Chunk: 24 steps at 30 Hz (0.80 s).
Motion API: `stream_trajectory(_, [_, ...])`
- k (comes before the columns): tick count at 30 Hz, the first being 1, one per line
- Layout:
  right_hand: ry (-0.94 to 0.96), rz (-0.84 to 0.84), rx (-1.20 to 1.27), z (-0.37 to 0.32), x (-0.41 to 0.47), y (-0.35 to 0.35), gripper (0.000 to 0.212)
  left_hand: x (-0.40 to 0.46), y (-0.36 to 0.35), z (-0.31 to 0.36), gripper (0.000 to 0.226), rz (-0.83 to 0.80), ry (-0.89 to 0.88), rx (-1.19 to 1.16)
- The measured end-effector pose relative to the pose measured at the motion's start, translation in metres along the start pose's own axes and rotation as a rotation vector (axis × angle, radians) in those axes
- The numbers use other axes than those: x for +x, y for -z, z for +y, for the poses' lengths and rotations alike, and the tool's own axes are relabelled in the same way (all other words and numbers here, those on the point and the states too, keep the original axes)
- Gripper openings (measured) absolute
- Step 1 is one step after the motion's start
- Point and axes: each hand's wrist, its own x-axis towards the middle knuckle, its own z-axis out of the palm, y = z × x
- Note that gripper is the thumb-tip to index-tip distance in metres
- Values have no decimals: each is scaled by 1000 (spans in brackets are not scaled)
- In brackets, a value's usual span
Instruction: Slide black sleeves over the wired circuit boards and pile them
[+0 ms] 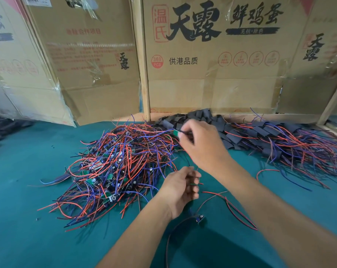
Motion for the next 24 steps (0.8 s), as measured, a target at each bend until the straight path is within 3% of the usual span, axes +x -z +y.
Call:
stream_trajectory(3, [-73,-14,113,14,-39,27,10,-1,-2,0,20,-36,-137,33])
stream_trajectory(7, [-39,-10,58,33,-77,38,11,-7,-8,2,7,-224,-327,-28])
stream_trajectory(11, [32,-34,62,42,-87,41,17,-10,-8,3,21,-223,-483,-91])
stream_trajectory(16, [160,41,3,43,-85,40,19,-11,-9,2,13,-236,-466,-73])
stream_trajectory(24, [157,114,31,39,-85,40,24,-14,-8,8,20,-196,-537,-86])
